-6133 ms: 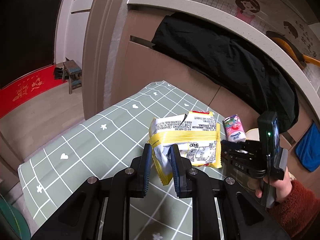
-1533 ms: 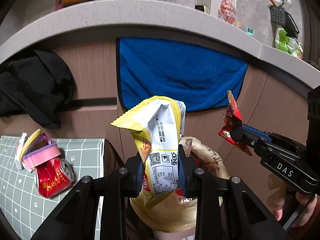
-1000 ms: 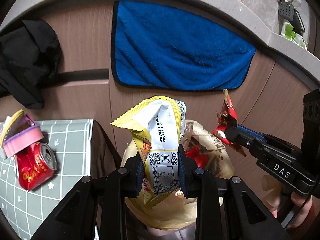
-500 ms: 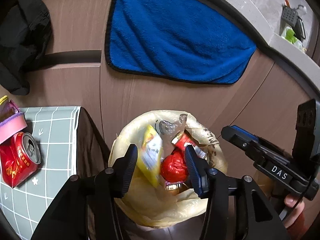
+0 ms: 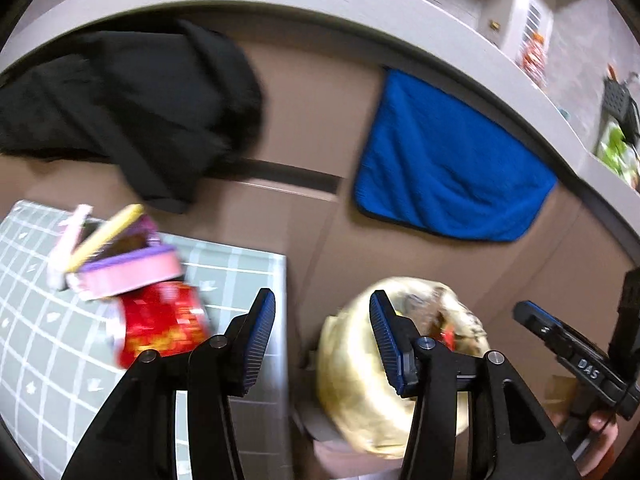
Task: Collect trash
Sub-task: 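Move the left tool to the yellow-rimmed pad and grasp it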
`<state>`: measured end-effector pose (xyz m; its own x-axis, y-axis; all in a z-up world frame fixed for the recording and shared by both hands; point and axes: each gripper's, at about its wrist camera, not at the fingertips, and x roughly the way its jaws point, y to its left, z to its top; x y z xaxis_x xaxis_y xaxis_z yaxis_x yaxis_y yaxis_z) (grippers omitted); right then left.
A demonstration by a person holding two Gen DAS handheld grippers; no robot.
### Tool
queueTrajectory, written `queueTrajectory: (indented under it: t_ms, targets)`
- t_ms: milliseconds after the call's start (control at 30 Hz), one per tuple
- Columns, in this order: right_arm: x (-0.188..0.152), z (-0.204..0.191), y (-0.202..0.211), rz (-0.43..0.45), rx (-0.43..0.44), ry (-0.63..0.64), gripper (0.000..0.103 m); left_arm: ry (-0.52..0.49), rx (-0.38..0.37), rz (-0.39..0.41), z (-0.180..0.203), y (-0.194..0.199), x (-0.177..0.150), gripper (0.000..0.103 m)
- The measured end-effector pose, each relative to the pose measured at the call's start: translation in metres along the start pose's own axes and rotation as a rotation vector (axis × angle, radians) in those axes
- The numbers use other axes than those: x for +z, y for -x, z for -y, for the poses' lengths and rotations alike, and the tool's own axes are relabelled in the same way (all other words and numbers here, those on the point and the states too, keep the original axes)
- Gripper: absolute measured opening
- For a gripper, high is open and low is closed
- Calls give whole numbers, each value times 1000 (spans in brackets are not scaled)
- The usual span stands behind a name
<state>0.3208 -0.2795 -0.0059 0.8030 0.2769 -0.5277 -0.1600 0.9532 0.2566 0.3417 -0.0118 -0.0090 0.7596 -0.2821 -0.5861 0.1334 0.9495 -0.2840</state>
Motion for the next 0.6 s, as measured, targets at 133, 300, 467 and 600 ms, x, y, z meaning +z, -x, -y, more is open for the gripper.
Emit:
queueTrajectory:
  t_ms: [133,300,467,600]
  targets:
    - [2,-26,-3,-1,34,33,35,42,53,29,-42,18,1,50]
    - [3,-62,-14,-20,74,90,35,52,99,48,-88,34,0,50]
    - [2,-96,-32,-46,122,136,35,80,137,52,-130,41,-4,50]
    - [0,-115,-45,-61,142,160,35,76,132,30,-144,37,-9,50]
